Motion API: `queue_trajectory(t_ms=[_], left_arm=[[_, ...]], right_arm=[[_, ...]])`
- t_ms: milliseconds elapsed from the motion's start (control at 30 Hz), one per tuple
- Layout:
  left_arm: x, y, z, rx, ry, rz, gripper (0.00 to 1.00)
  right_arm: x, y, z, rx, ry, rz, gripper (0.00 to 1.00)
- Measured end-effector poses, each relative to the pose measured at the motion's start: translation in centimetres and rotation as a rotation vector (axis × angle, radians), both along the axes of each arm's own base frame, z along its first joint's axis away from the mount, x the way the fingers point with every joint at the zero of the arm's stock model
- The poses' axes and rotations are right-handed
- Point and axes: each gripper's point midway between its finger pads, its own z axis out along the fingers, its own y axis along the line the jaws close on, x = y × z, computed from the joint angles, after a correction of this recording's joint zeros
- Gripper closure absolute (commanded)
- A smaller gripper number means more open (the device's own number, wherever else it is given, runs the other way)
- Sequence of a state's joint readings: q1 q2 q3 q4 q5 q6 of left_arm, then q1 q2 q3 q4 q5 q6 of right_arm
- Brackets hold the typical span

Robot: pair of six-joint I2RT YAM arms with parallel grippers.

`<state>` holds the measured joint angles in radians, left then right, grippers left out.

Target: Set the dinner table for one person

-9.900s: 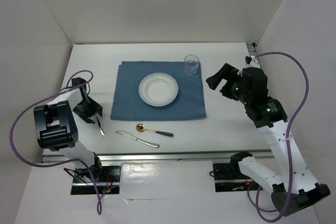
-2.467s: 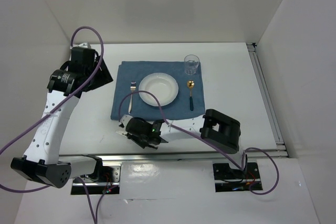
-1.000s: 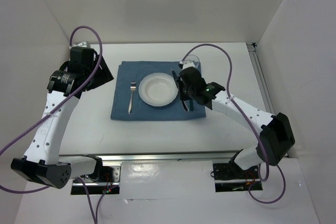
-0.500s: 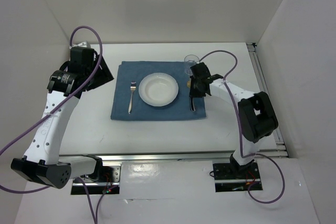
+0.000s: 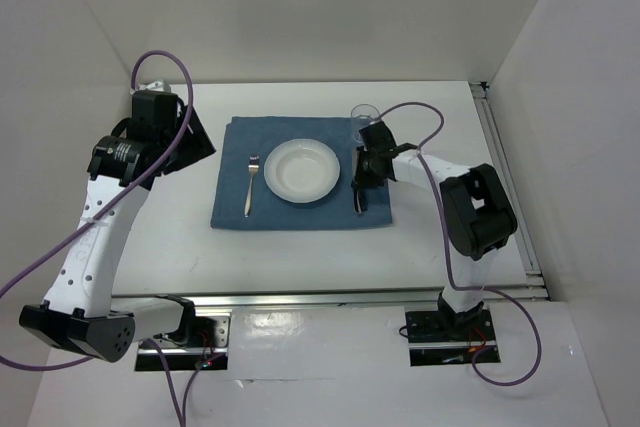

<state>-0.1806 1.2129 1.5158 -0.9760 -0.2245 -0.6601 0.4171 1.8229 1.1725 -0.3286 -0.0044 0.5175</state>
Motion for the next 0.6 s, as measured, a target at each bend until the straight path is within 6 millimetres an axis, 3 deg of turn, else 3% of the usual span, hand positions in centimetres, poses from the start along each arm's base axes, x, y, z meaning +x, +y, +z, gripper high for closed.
queue_trajectory(t_ms=[33, 100, 233, 367, 400, 533, 600], left_arm=[[0.0, 0.0, 0.0, 0.000, 0.000, 0.000, 0.26], [0.0, 0.0, 0.0, 0.000, 0.001, 0.000, 0.26], [0.0, 0.0, 0.0, 0.002, 0.001, 0.001, 0.26], [-0.1, 0.1, 0.0, 0.003, 0.003, 0.001, 0.26], [-0.1, 0.1, 0.0, 0.003, 0.003, 0.001, 0.26], [-0.1, -0.1, -0.1, -0.001, 0.003, -0.005, 0.26], [0.0, -0.2, 0.0, -0.006, 0.002, -0.009, 0.26]], right_arm=[[0.0, 0.2, -0.1, 0.008, 0.003, -0.002, 0.69], [0.1, 0.4, -0.3, 0.021, 0.009, -0.006, 0.60], [0.2, 1.0, 0.0, 0.041, 0.007, -0.005, 0.55], [0.9, 1.9, 1.8, 0.051, -0.033, -0.004, 0.44], [1.0, 1.9, 2.4, 0.052, -0.044, -0.005, 0.39], [1.5, 1.3, 7.2, 0.047, -0.136, -0.029, 0.00], [1.8, 0.5, 10.5, 0.035, -0.203, -0.053, 0.00]])
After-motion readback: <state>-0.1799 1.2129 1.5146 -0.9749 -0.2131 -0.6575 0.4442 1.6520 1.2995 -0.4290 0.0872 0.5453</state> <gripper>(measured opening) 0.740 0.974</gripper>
